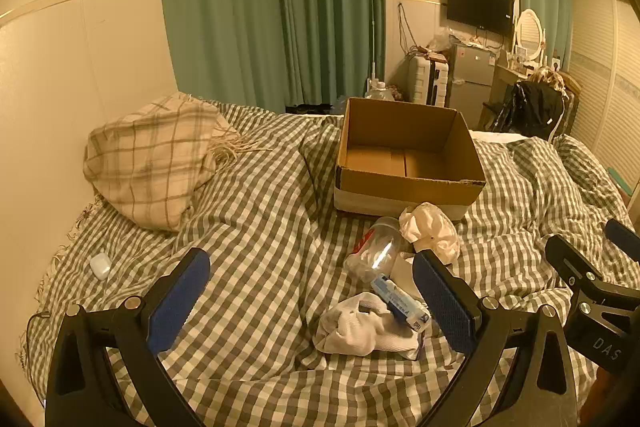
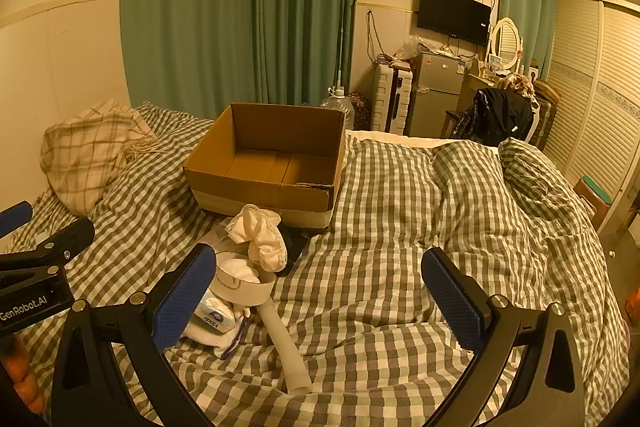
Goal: Organize objects
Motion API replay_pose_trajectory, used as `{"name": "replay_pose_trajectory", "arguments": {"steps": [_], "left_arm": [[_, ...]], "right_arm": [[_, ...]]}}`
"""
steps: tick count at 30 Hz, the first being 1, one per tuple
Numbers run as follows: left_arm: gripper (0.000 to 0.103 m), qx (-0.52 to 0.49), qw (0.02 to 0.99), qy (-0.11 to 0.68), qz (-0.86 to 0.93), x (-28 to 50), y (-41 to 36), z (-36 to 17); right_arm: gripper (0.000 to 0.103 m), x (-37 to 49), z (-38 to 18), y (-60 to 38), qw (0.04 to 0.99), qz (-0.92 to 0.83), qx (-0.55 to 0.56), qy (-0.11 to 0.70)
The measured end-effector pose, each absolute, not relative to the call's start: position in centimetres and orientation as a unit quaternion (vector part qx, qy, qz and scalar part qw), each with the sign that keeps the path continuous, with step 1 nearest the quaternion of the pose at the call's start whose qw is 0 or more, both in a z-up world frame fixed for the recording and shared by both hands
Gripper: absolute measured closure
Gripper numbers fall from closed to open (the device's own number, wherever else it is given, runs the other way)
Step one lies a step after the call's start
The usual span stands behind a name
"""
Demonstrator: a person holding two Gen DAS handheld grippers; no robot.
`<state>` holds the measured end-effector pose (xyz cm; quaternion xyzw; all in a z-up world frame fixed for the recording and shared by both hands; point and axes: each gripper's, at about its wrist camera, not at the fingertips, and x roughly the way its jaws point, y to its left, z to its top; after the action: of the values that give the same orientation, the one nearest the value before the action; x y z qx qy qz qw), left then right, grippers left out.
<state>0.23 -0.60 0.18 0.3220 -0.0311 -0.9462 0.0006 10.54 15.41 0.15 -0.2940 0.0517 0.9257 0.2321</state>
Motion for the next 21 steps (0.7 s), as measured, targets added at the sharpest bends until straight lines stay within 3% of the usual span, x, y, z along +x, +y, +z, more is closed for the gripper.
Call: {"name": "replay_pose_trajectory", "arguments": {"steps": [21], "left_arm": [[0.0, 0.321, -0.055, -0.048, -0.944, 0.46, -0.76, 0.11]], "right_arm": [[0.0, 10.48, 0.21, 15.27, 0.233, 0.926, -0.294, 0.051]]}}
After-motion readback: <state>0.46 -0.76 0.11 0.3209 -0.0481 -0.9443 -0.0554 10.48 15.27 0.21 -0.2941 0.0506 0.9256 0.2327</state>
